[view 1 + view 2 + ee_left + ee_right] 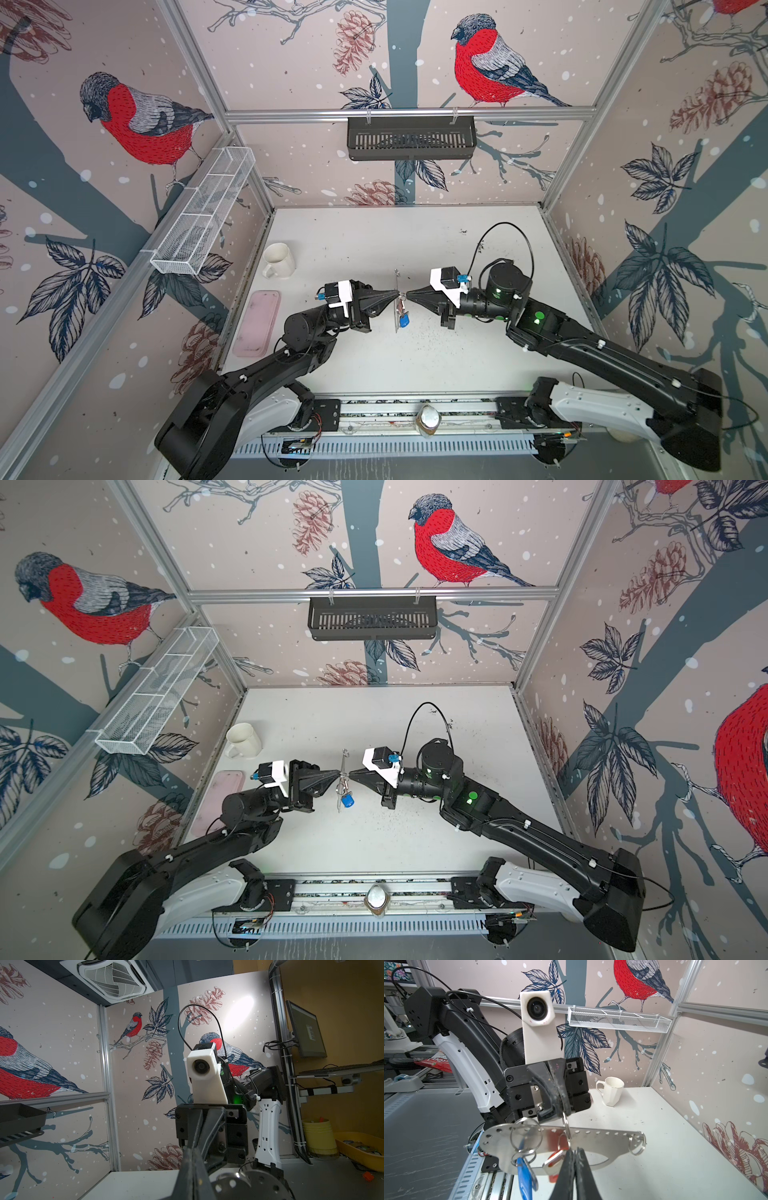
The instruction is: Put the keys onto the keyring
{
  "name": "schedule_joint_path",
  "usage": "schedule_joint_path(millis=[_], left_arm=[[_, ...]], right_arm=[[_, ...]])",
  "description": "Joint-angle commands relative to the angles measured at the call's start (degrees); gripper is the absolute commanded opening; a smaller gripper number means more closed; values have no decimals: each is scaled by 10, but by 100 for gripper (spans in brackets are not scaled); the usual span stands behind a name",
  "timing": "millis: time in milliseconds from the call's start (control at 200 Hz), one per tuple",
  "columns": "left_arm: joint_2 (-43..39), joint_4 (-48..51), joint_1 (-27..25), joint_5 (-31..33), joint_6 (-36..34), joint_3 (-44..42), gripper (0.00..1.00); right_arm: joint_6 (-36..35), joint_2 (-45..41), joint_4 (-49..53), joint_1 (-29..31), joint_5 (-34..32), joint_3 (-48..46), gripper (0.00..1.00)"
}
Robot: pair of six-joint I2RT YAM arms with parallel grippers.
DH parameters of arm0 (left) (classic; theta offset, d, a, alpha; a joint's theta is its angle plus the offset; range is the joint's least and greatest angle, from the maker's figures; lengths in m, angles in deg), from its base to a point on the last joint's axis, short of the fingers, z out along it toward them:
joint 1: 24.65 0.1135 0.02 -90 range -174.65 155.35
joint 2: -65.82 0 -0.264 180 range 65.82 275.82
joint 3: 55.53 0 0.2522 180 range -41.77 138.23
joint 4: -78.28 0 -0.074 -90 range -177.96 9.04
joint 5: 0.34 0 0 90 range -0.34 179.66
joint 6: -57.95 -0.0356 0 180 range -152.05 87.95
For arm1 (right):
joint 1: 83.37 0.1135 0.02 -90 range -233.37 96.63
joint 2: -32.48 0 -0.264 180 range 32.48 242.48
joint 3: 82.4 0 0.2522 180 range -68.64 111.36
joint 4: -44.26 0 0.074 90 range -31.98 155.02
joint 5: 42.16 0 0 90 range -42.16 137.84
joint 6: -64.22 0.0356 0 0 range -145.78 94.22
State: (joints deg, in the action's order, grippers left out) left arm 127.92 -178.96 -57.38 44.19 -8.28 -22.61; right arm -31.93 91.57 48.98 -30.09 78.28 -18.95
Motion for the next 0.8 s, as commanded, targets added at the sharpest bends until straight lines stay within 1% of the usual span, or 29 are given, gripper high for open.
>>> schedule_joint_path(millis=[0, 795], left_arm=[[0, -42, 2, -8, 3, 0, 0], [15, -93, 7, -16, 32, -6, 0]], right_arm=[[5, 3, -2, 3, 22, 3, 9], [3, 38, -9, 12, 16, 23, 9]])
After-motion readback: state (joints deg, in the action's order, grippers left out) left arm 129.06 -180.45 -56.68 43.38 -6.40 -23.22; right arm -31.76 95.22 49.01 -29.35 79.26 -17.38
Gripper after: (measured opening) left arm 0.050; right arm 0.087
